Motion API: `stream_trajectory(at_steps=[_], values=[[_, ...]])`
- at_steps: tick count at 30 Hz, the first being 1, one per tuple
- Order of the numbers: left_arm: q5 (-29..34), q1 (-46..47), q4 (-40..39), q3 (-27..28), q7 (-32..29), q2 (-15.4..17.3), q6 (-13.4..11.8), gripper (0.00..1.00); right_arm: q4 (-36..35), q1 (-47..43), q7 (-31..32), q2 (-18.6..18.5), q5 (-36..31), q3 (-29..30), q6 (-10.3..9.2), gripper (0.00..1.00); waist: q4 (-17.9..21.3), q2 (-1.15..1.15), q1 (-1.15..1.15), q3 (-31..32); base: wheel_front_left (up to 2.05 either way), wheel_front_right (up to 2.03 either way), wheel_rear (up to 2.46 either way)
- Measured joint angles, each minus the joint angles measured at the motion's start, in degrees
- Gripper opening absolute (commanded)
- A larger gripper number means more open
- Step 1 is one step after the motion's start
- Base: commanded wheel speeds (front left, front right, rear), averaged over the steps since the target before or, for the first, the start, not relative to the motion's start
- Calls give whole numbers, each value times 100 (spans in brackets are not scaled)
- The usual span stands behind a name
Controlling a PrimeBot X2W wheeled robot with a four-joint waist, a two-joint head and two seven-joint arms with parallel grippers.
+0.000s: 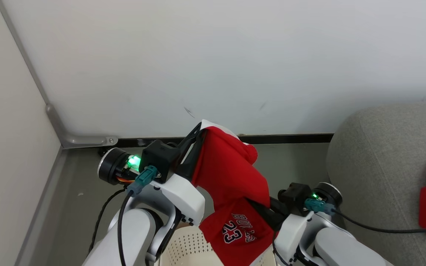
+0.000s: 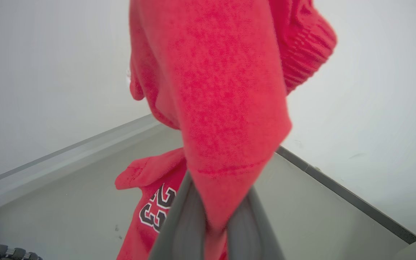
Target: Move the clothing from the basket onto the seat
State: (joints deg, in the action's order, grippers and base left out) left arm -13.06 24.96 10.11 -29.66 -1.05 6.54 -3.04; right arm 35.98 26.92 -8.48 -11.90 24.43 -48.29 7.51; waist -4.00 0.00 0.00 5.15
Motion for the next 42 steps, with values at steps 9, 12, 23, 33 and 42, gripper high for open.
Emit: stream_trajectory(at_steps=[9,12,23,33,42], values=[[-252,-458,343,157,166,74,1,0,5,-329,-291,-301,427,638,0,0,203,0,0,-3,0,0,0],[-312,-600,444,159,237,75,2,0,-7,-366,-356,-430,447,931,-1,0,285,0,0,0,0,0,0],[-499,-915,632,155,570,-15,24,100,-246,-365,-421,-678,488,1507,-1,0,542,0,0,-30,0,0,0],[-650,-1152,613,134,962,-85,163,100,-355,-371,-474,-860,407,2026,-1,0,641,0,0,-95,0,0,0],[-699,-1345,631,123,1176,-84,213,100,-487,-655,-523,-1040,319,2733,-1,0,739,0,0,-114,0,0,0]])
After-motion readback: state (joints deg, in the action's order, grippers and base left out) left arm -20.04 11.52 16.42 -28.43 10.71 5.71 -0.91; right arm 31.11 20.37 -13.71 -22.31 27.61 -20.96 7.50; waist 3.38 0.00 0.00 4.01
